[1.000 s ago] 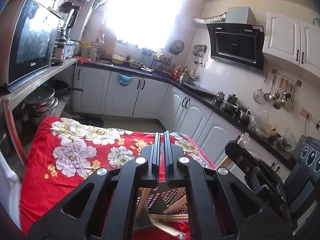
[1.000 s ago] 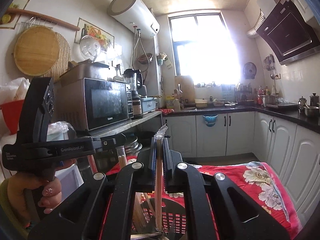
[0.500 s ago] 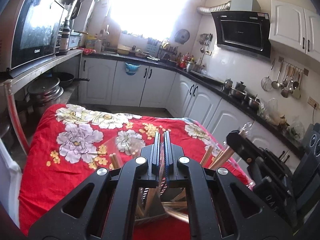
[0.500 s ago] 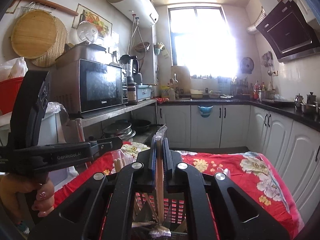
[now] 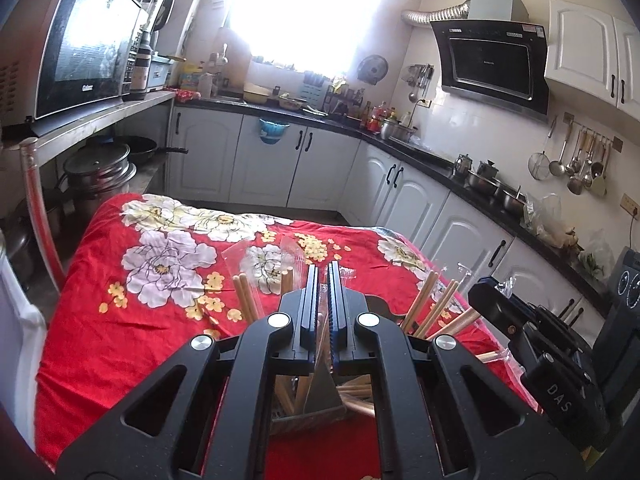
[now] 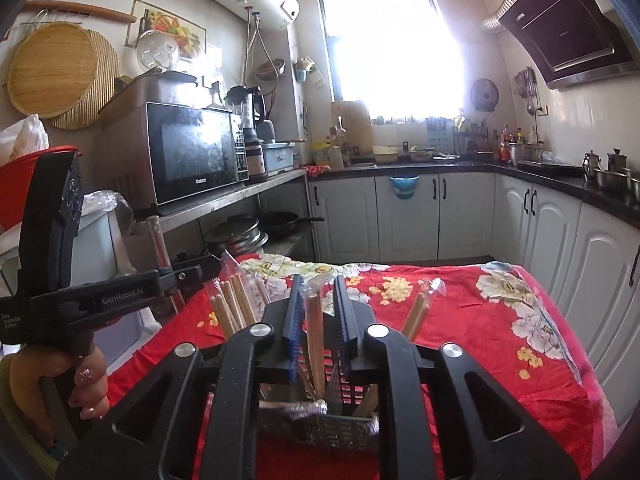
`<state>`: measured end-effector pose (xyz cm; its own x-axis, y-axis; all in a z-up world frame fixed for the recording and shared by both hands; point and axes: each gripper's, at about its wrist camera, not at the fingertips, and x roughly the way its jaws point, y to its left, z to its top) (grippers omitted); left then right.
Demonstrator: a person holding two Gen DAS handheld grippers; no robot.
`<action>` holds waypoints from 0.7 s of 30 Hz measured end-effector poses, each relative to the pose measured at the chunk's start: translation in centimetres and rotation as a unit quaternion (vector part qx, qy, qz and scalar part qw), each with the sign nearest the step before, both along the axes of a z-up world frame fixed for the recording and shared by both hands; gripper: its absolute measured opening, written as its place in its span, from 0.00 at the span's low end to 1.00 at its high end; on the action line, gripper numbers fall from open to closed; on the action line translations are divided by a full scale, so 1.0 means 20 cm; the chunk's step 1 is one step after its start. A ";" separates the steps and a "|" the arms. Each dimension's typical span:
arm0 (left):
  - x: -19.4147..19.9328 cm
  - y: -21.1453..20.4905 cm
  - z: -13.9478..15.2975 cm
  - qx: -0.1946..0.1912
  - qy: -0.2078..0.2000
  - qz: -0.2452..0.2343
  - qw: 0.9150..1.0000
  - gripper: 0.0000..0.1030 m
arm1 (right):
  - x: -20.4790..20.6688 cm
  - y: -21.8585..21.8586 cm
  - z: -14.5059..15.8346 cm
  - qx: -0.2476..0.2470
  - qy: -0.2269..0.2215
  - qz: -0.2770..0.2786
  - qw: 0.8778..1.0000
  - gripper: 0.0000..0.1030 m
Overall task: Organize utensils
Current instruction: 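Lower the left tool's chopsticks into the basket and open it while the right tool releases its own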
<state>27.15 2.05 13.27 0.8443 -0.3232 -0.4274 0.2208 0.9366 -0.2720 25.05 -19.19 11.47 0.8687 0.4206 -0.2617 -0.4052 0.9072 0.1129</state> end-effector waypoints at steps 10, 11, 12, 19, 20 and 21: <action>-0.08 0.02 0.01 0.000 0.004 0.003 1.000 0.32 | -0.08 -0.05 0.01 0.005 0.010 -0.003 1.000 0.36; -0.09 0.02 0.01 0.001 0.005 0.004 1.000 0.33 | -0.08 -0.06 0.01 0.005 0.011 -0.004 1.000 0.37; -0.10 0.03 0.01 0.001 0.005 0.004 1.000 0.36 | -0.09 -0.06 0.01 0.005 0.013 -0.004 1.000 0.38; -0.13 0.08 0.00 -0.008 0.013 0.014 1.000 0.40 | -0.07 -0.06 0.02 -0.001 0.018 -0.006 1.000 0.39; -0.14 0.08 0.00 -0.011 0.013 0.015 1.000 0.40 | -0.06 -0.05 0.02 -0.005 0.019 -0.006 1.000 0.39; -0.15 0.09 0.00 -0.012 0.013 0.015 1.000 0.41 | -0.04 -0.03 0.02 -0.011 0.021 -0.004 1.000 0.39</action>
